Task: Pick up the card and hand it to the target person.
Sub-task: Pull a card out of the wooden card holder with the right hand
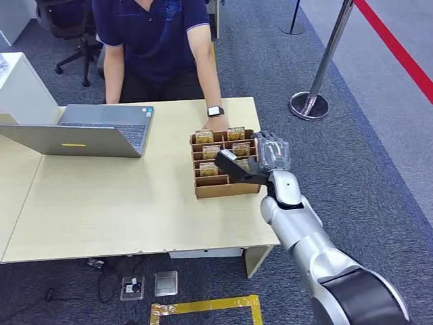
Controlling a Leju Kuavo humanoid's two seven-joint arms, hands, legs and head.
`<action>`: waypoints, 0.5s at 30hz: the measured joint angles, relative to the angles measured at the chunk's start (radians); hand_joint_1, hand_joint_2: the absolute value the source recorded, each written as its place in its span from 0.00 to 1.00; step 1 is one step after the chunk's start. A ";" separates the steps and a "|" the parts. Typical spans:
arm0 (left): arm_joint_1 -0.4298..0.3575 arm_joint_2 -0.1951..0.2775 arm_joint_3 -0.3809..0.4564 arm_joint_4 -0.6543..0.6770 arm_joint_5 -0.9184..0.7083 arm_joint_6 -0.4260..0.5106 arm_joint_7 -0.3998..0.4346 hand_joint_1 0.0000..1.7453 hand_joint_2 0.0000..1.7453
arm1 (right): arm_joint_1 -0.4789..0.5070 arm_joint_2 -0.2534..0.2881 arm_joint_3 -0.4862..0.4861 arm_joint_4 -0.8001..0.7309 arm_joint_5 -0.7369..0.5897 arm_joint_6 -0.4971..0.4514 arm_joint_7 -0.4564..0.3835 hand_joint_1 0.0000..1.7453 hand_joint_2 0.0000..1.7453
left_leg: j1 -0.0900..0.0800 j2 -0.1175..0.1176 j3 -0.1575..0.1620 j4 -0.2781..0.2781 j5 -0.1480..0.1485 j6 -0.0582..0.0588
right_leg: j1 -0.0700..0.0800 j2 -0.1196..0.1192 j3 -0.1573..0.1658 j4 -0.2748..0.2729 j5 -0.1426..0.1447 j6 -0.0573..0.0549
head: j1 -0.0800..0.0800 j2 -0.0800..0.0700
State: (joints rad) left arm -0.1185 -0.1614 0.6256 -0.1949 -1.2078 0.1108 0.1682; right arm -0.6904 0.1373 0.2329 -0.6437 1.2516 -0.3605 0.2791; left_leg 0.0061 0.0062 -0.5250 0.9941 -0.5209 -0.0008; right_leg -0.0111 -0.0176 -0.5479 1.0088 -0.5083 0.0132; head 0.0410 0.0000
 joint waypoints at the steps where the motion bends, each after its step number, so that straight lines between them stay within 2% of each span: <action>1: -0.001 0.000 0.000 0.000 0.000 -0.002 0.000 0.00 0.00 | 0.001 0.000 0.000 -0.001 0.002 0.000 0.002 0.39 1.00 | 0.000 0.000 0.000 0.000 0.000 0.000 | 0.000 0.000 0.000 0.000 0.000 0.000 | 0.000 0.000; 9: -0.006 0.000 -0.007 0.000 -0.017 -0.010 0.005 0.00 0.00 | 0.011 0.005 0.000 -0.012 0.039 0.028 0.016 0.39 1.00 | 0.000 0.000 0.000 0.000 0.000 0.000 | 0.000 0.000 0.000 0.000 0.000 0.000 | 0.000 0.000; 15: -0.004 0.000 -0.008 0.000 -0.012 -0.002 0.003 0.00 0.00 | 0.010 0.025 0.002 -0.004 0.042 0.055 -0.006 0.38 1.00 | 0.000 0.000 0.000 0.000 0.000 0.000 | 0.000 0.000 0.000 0.000 0.000 0.000 | -0.001 0.000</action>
State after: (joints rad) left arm -0.1228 -0.1616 0.6180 -0.1949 -1.2202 0.1085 0.1713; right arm -0.6806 0.1619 0.2350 -0.6482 1.2938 -0.3053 0.2727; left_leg 0.0062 0.0062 -0.5252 0.9941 -0.5209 -0.0008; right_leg -0.0111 -0.0176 -0.5478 1.0089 -0.5083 0.0132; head 0.0404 0.0000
